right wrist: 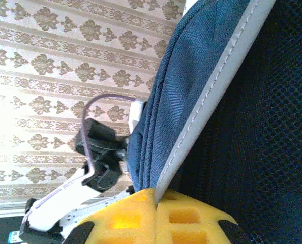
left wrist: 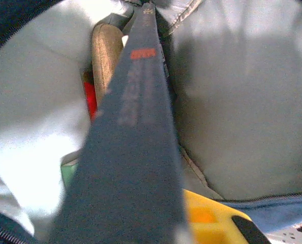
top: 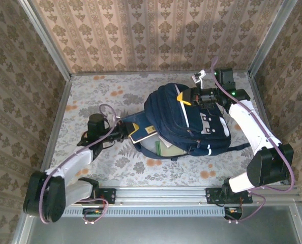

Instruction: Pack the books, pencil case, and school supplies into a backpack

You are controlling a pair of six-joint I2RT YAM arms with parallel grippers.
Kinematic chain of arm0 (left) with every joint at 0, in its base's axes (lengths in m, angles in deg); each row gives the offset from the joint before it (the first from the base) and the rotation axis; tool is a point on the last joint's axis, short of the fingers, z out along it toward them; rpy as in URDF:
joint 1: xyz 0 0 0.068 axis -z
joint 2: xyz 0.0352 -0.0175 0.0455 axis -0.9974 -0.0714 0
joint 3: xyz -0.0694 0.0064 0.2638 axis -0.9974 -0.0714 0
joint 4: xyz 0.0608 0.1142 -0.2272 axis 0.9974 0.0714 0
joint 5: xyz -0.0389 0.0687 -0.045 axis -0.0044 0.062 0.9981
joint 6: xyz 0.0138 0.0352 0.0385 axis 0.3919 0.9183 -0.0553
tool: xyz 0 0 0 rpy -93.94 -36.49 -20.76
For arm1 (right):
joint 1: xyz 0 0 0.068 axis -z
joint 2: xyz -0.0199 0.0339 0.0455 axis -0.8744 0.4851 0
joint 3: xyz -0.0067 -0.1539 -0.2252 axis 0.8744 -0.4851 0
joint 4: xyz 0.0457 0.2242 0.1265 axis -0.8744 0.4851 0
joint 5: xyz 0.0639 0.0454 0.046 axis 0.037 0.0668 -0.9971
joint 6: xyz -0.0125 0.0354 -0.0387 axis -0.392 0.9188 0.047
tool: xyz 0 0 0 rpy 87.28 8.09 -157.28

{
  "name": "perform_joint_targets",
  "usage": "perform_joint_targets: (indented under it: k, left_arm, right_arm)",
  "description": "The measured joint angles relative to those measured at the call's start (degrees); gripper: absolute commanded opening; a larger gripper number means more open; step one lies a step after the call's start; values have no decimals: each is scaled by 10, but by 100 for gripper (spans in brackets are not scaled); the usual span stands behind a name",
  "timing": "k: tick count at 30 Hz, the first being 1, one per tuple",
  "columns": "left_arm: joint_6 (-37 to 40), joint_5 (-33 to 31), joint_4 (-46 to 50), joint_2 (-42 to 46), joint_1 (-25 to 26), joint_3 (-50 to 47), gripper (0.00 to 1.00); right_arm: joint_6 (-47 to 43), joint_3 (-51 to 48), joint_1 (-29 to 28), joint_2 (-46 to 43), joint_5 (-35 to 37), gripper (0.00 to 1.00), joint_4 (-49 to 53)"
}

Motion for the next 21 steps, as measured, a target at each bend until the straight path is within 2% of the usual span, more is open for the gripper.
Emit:
perform_joint_targets:
  k: [11,21]
  left_arm:
    - [-73,-47,-226,-142,80,5,0]
    - [-151,-84,-395,-310,162,71,0]
  right_arm:
    - [47,-15,0,0,-17,0,-55]
    - [79,-18,0,0,-25,0,-87]
